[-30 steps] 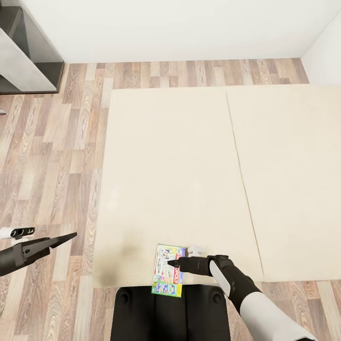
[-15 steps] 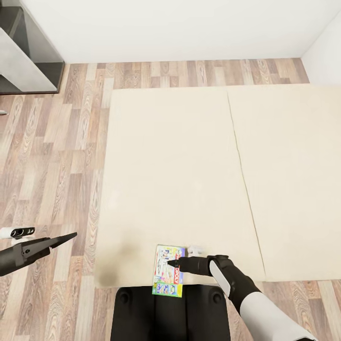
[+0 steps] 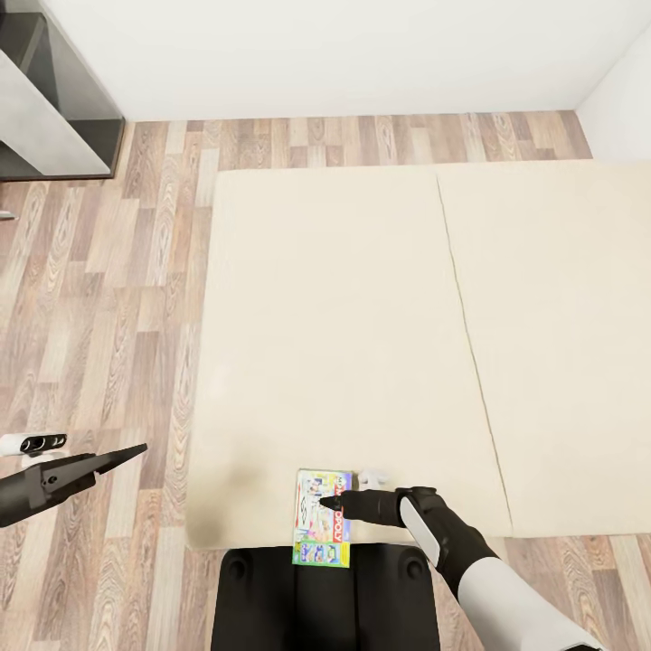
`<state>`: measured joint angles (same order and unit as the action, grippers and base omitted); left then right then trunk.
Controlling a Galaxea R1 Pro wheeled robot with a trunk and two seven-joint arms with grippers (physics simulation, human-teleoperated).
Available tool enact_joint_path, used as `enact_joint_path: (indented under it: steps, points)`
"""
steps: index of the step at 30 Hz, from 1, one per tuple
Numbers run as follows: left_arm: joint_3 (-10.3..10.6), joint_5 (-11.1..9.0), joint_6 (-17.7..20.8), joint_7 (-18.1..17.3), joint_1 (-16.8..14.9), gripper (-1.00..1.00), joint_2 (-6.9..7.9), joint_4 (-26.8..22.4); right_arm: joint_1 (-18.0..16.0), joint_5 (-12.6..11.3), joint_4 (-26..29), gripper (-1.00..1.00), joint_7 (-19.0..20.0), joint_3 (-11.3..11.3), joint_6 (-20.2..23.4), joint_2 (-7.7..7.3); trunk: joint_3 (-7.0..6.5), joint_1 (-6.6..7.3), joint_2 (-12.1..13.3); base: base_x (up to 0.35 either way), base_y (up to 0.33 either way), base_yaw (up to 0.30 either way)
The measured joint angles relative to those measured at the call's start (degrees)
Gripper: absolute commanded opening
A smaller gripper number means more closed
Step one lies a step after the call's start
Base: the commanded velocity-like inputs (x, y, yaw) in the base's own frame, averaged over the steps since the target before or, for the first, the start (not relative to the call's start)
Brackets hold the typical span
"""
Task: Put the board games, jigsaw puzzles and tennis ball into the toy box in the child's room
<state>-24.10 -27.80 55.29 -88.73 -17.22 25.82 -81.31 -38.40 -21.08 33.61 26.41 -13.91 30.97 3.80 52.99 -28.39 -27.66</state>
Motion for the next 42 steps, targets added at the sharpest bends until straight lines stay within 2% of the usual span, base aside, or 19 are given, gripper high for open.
enact_joint_path:
  steps: [42]
  points:
    - [-0.07, 0.0, 0.0, -0.01, 0.0, 1.0, 0.0, 0.02, 0.0, 0.05, 0.08, 1.0, 0.0, -0.08, 0.13, 0.0, 0.0, 0.0, 0.0, -0.008, 0.031, 0.0]
